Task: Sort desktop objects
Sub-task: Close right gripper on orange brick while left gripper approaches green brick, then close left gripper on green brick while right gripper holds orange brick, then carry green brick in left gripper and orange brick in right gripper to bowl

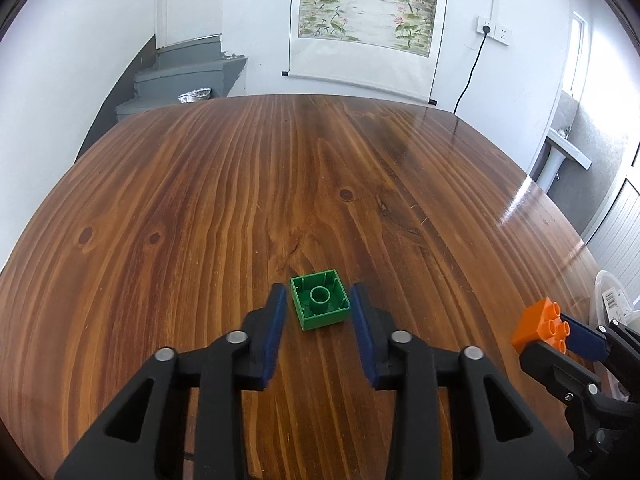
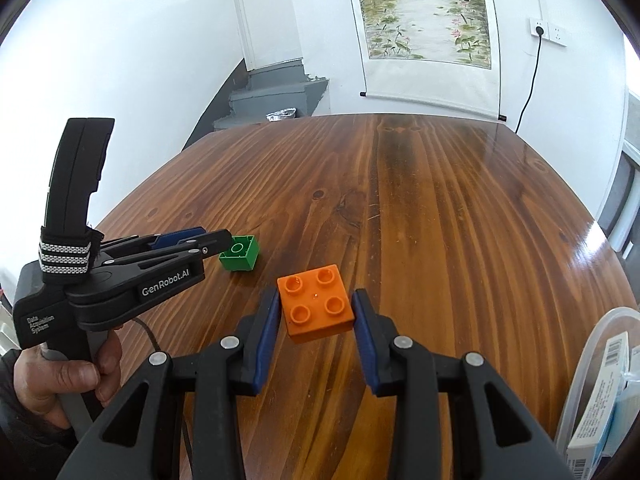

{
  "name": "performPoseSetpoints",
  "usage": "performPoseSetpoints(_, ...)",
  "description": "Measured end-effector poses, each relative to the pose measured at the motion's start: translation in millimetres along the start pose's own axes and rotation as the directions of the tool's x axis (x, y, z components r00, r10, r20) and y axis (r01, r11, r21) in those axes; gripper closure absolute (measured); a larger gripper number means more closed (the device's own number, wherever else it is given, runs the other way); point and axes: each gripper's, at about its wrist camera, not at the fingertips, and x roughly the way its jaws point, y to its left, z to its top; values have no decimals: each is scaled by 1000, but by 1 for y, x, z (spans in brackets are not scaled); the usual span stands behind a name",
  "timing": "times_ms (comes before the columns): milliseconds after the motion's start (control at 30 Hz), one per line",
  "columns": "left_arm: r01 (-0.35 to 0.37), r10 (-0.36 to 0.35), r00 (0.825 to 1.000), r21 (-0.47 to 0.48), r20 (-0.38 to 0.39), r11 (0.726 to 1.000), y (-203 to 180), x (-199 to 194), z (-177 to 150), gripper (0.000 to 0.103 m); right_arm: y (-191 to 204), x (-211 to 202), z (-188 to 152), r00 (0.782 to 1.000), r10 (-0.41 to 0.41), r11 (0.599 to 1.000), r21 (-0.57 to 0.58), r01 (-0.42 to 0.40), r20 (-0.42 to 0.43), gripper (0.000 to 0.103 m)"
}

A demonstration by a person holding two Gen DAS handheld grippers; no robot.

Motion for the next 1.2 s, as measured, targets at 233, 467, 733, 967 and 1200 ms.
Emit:
performPoseSetpoints(233, -46, 46, 999, -1, 6, 999, 1, 16, -1, 35, -5, 2, -4, 1000, 22, 999, 24, -22, -12, 63)
performPoseSetpoints(467, -34, 35, 998, 25, -53, 999, -7, 39, -5, 59, -11, 2, -5, 999, 44, 998, 53, -43, -9, 63)
performPoseSetpoints(733, -24, 24, 999, 29, -23, 999, -11, 25, -8, 64, -14, -9, -5, 999, 39, 996, 85, -41, 27, 63)
performPoseSetpoints(967, 38, -42, 998, 66, 47, 997, -35, -15, -10, 64, -18, -34, -9, 996, 3, 995, 100, -12, 89, 63)
performPoseSetpoints(1200, 112, -123, 990, 135, 76, 985, -75, -47, -20, 64, -38, -76, -25, 985, -68, 987, 155, 43, 157, 63)
